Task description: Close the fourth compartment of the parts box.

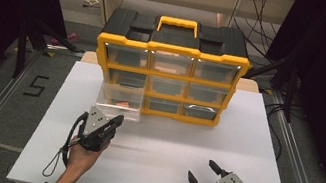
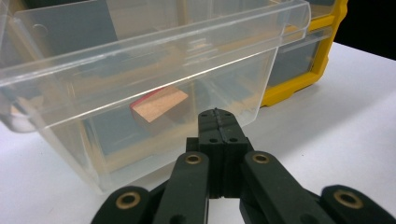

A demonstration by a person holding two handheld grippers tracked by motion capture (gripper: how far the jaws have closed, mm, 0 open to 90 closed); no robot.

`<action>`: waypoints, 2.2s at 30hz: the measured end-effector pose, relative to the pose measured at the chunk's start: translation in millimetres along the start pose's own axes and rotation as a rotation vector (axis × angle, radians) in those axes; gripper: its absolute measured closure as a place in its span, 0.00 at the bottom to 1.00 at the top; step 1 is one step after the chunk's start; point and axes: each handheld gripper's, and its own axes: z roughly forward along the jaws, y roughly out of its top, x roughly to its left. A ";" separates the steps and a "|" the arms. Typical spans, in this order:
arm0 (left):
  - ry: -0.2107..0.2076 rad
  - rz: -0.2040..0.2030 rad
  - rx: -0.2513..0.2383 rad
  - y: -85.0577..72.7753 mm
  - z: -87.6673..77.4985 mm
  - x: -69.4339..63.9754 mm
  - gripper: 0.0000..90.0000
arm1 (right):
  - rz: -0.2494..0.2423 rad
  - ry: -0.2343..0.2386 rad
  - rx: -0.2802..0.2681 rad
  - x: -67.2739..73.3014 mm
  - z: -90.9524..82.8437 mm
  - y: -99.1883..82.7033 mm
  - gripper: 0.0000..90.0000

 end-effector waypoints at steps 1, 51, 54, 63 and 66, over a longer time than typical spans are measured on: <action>0.001 -0.001 0.001 0.3 0.6 0.2 1.00 | 0.001 0.001 0.000 0.0 0.1 0.0 0.28; 0.017 0.049 -0.031 10.0 8.9 -3.1 1.00 | -0.006 0.005 -0.002 0.7 0.5 0.7 0.28; 0.026 0.058 -0.037 11.0 8.0 -3.7 1.00 | -0.006 0.005 -0.001 0.7 0.4 0.8 0.28; 0.041 0.065 -0.043 12.8 6.4 -4.1 1.00 | -0.006 0.006 0.002 0.8 0.5 0.7 0.28; 0.051 0.078 -0.052 15.1 4.6 -4.1 1.00 | -0.007 0.005 0.001 0.9 0.8 0.6 0.28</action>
